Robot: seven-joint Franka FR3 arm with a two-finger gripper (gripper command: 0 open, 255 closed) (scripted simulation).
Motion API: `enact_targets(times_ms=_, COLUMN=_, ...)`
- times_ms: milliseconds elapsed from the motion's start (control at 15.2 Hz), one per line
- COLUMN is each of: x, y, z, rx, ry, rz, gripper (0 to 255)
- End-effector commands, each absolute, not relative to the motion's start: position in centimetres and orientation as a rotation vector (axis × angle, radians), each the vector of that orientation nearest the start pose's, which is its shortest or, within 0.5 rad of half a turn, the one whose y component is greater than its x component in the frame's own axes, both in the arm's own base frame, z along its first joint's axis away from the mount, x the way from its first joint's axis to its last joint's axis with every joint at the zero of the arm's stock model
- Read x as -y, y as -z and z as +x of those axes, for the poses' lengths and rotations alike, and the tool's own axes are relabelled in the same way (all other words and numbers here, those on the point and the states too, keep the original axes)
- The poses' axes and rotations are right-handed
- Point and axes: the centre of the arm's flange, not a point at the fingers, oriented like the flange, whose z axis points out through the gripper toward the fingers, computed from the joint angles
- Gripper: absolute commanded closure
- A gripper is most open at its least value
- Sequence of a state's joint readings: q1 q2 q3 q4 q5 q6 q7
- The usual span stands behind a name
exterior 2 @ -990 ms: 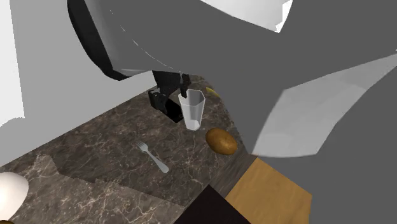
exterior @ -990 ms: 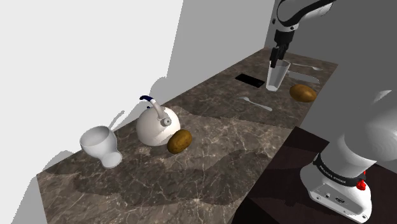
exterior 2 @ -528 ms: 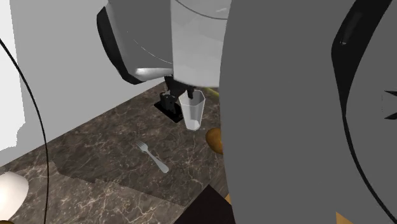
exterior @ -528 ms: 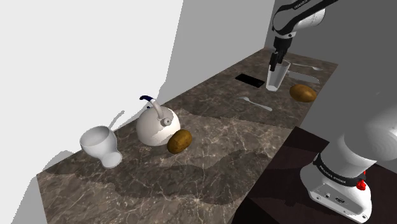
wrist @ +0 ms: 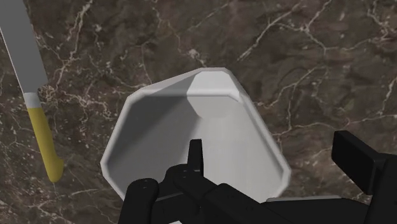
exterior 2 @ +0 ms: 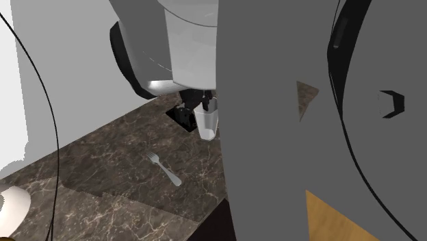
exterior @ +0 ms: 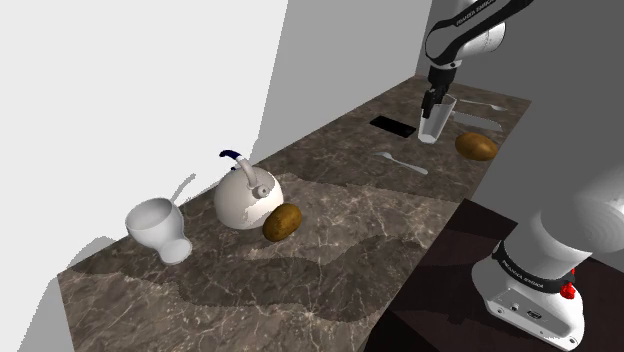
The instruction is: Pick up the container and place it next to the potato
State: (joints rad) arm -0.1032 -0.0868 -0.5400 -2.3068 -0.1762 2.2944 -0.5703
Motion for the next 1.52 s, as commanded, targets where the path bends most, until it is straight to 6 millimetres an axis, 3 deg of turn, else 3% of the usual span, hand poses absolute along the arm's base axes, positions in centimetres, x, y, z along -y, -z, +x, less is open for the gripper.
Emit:
enact_targets(times_ms=0, x=30.8, y=-38.2, z=40.3, rx=0.065, ry=0.002, rz=-3.253, gripper=0)
enact_targets(times_ms=132, x=30.8, y=-38.2, z=40.3, rx=0.065, ry=0.002, rz=-3.252, gripper=0)
enact_targets(times_ms=198, x=30.8, y=-38.2, z=40.3, rx=0.065, ry=0.002, rz=-3.252, gripper=255)
enact_targets(times_ms=792, x=30.8, y=-38.2, z=40.3, rx=0.065, ry=0.002, rz=-3.253, gripper=255)
enact_targets(times_ms=1452, x=30.8, y=-43.5, z=40.3, rx=0.065, ry=0.002, rz=-3.253, gripper=255)
